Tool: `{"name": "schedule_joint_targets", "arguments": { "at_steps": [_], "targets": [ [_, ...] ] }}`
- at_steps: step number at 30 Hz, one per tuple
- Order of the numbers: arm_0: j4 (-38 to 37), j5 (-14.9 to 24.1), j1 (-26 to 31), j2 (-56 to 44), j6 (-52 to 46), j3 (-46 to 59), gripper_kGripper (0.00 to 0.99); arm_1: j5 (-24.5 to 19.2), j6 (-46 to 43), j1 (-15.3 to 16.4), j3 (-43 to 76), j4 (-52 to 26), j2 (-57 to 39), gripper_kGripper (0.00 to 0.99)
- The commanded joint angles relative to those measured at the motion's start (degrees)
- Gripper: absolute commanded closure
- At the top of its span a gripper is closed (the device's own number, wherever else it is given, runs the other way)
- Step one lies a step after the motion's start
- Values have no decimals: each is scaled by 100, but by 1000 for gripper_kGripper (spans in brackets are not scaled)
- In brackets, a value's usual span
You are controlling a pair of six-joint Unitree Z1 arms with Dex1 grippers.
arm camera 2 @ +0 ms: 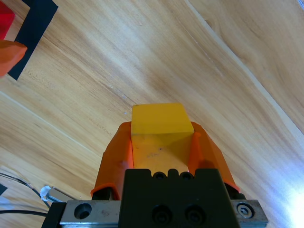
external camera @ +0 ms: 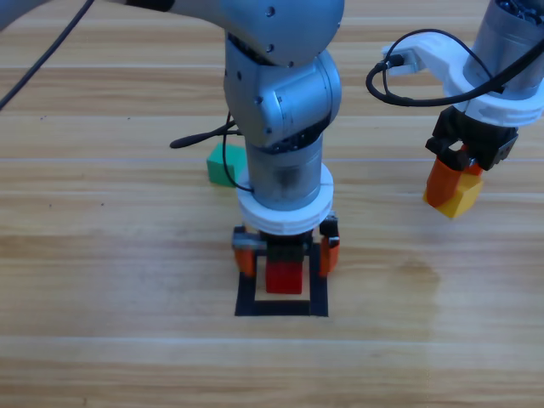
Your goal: Stack the blocks in the rectangular block: red at the bottom, yellow in the middle, green on top
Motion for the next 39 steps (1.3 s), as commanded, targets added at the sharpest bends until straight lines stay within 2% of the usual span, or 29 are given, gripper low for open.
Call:
{"name": "schedule_joint_targets", "arguments": {
  "at_steps": [1,5,8,11,13,17,20,22,24,28,30,32,36,39],
  "targets": [
    [119,119,-8,-10,4,118,0,87,8,126,131,-133,65,990],
    [154,242,-8,-379,40,91,0,-1,87,126,96,-133,12,990],
    [215,479,115,-942,154,-32,0,-133,148,143,78,-133,-120,990],
    [338,655,379,-1451,523,-436,0,-335,148,328,298,-265,-401,990],
    [391,699,608,-1917,787,-506,0,-493,139,451,614,-511,-656,990],
    [303,620,1267,-2620,1912,-410,0,-634,25,609,1520,-1337,-1245,990],
    [268,277,2014,-2541,3300,-313,0,-625,16,662,1625,-1478,-1359,990],
    [259,-127,2559,-2339,4390,-313,0,-511,139,662,1528,-1452,-1420,990],
    [268,-637,3139,-2075,5436,-375,0,-273,394,697,1177,-1162,-1377,990],
    [690,-1252,4106,-1337,6728,-761,0,228,1009,820,421,-573,-981,990],
    [945,-1577,4387,-915,7211,-1122,0,456,1414,926,271,-546,-814,990],
    [980,-1762,4536,-757,7484,-1253,0,377,1616,1102,131,-546,-673,990],
    [1033,-1779,4571,-555,7756,-1543,0,78,2082,1488,-27,-582,-594,990],
    [1042,-1779,4598,-458,7783,-1605,0,43,2354,1567,-27,-590,-594,990]
  ]
}}
